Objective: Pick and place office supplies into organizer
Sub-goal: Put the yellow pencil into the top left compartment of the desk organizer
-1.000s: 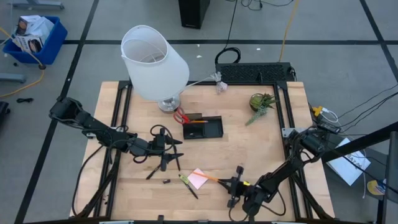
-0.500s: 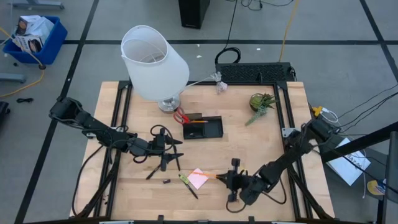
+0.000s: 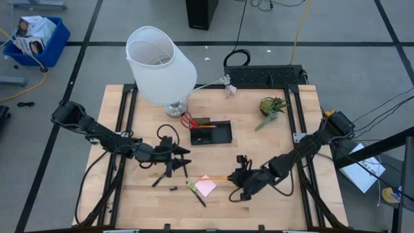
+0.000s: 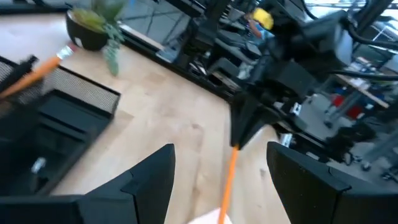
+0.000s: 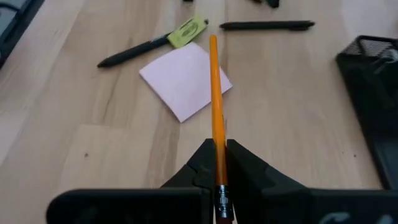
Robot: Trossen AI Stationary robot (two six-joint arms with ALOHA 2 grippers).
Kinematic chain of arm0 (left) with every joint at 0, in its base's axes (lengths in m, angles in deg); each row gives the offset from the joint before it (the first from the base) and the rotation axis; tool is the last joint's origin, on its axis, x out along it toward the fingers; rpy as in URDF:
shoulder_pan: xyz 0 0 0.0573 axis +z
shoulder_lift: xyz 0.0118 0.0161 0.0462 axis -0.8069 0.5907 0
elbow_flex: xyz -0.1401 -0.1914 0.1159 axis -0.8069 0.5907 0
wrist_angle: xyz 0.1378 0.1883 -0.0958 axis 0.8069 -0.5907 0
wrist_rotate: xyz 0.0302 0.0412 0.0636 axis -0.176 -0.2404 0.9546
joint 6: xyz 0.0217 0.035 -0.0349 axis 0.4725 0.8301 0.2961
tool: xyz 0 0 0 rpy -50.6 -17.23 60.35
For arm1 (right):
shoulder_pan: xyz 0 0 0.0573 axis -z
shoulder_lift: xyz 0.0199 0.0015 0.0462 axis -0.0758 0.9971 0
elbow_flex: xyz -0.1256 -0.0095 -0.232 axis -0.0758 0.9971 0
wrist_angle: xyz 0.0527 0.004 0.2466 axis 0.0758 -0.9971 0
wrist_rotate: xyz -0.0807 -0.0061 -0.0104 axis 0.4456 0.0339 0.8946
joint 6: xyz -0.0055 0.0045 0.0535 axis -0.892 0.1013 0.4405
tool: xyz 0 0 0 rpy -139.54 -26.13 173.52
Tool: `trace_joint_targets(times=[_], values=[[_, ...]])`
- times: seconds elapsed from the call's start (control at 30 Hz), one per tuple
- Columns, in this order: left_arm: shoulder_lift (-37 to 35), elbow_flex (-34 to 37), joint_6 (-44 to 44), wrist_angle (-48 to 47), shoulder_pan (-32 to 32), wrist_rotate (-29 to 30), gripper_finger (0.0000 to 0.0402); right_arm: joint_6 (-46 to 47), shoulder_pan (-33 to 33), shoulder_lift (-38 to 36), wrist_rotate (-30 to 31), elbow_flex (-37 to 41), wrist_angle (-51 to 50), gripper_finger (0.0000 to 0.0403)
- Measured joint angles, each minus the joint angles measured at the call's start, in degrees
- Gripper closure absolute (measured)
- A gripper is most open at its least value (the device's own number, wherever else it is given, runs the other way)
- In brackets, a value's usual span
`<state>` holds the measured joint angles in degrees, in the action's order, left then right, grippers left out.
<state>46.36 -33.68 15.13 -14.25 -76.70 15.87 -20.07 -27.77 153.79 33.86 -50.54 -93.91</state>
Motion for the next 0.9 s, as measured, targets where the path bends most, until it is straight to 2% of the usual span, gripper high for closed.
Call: trace_joint_targets(times=[0.17, 0.27, 0.43, 0.5, 0.63, 0.9], values=[[0.00, 0.00, -5.31, -0.94, 0.01, -6.47, 0.0146, -5.20, 3.06, 0.06, -6.39, 0.00, 0.05, 0.0385], [0.01, 0.00, -9.88, -1.42, -0.03, -10.02, 0.0147, -10.52, 4.24, 0.07, -8.04, -0.26, -0.11, 0.0385], [0.02, 0.00, -16.93, -6.65, -0.01, -10.84, 0.0147, -20.44, 5.96, 0.04, -8.13, -3.03, 0.52, 0.0385], [0.02, 0.00, -18.35, -8.61, 0.01, -11.88, 0.0147, -23.40, 6.77, 0.04, -10.16, -4.42, 0.61, 0.0385], [0.02, 0.02, -21.33, -7.89, -0.03, -11.87, 0.0147, -28.64, 8.13, 0.04, -15.11, -6.75, 1.77, 0.0385], [0.02, 0.02, -25.56, -8.15, -0.43, -15.09, 0.0147, -37.18, 11.03, 0.04, -18.12, -8.17, 4.20, 0.0385]])
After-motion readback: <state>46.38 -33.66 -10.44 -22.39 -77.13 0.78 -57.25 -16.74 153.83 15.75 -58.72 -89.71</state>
